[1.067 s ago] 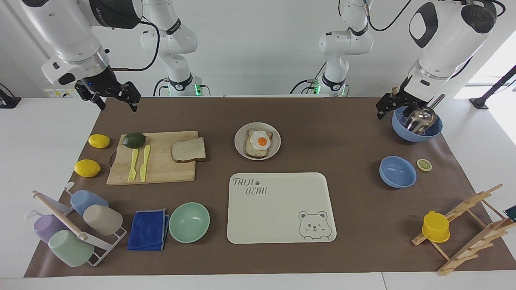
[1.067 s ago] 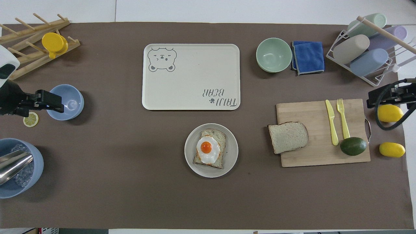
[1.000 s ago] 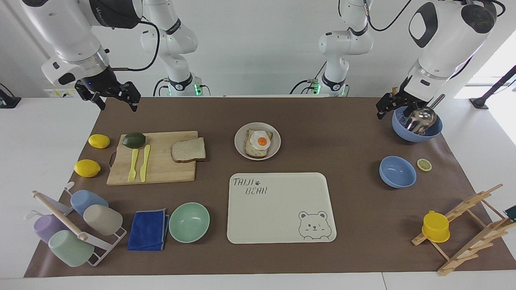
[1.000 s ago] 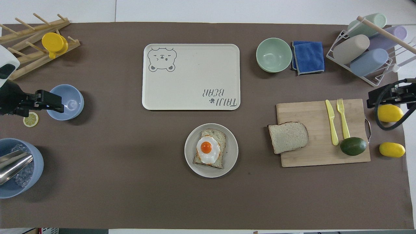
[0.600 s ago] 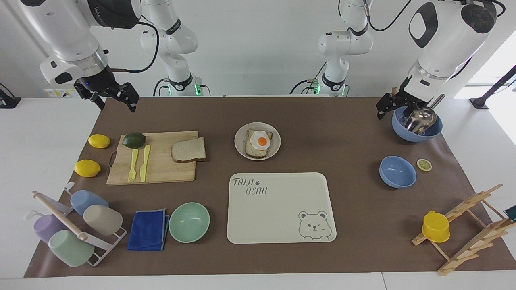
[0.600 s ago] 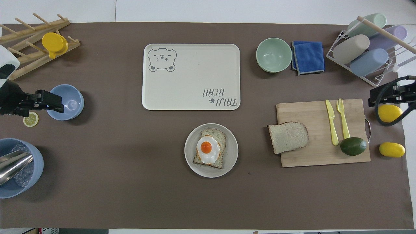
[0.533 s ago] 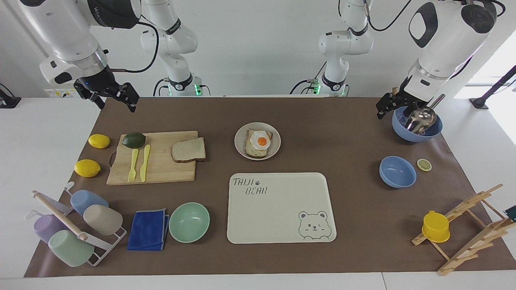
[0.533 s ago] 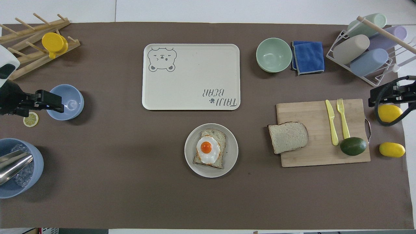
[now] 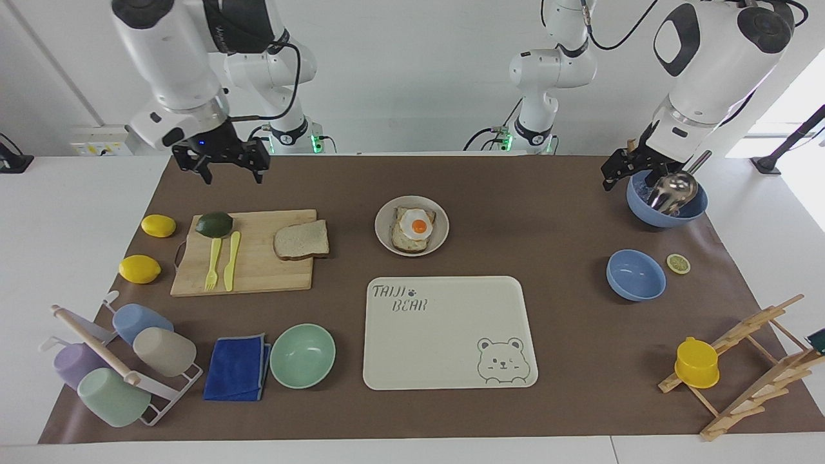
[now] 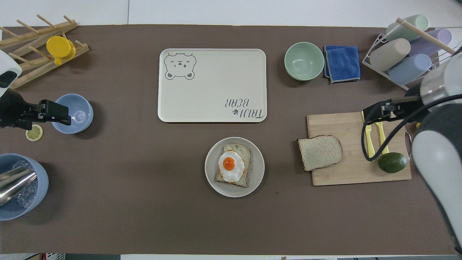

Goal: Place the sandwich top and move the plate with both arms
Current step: 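Grasp the bread slice with the right gripper and lift it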

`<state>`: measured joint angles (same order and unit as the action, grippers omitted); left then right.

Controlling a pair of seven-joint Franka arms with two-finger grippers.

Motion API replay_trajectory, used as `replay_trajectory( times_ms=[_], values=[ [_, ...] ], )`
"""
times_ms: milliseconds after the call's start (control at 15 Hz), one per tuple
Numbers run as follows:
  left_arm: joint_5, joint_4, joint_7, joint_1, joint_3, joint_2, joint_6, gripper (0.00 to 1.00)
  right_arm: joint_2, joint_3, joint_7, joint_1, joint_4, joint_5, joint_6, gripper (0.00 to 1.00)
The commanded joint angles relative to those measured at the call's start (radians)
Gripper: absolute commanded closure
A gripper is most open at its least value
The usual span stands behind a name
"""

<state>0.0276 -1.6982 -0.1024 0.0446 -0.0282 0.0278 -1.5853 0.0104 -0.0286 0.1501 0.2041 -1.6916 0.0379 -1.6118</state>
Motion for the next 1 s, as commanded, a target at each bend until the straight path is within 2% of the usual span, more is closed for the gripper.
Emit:
replay_trajectory(
  times_ms=[0, 200, 400, 600, 933],
  values=[
    [-0.017, 0.002, 0.004, -0.009, -0.007, 0.014, 0.016, 0.0, -0.021, 0.001, 0.197, 0.139, -0.157, -0.009, -0.178, 0.0],
    [-0.017, 0.002, 0.004, -0.008, -0.007, 0.014, 0.016, 0.0, -0.14, 0.003, 0.253, 0.218, -0.175, -0.006, -0.301, 0.0],
    [-0.017, 0.0, 0.004, -0.009, -0.007, 0.014, 0.016, 0.0, -0.159, 0.001, 0.293, 0.279, -0.333, -0.003, -0.477, 0.0],
    [-0.017, 0.002, 0.004, -0.009, -0.007, 0.014, 0.016, 0.0, -0.176, 0.001, 0.31, 0.279, -0.361, 0.052, -0.462, 0.0],
    [-0.017, 0.002, 0.004, -0.009, -0.007, 0.014, 0.016, 0.0, -0.182, 0.002, 0.373, 0.311, -0.442, 0.239, -0.421, 0.0]
  ],
)
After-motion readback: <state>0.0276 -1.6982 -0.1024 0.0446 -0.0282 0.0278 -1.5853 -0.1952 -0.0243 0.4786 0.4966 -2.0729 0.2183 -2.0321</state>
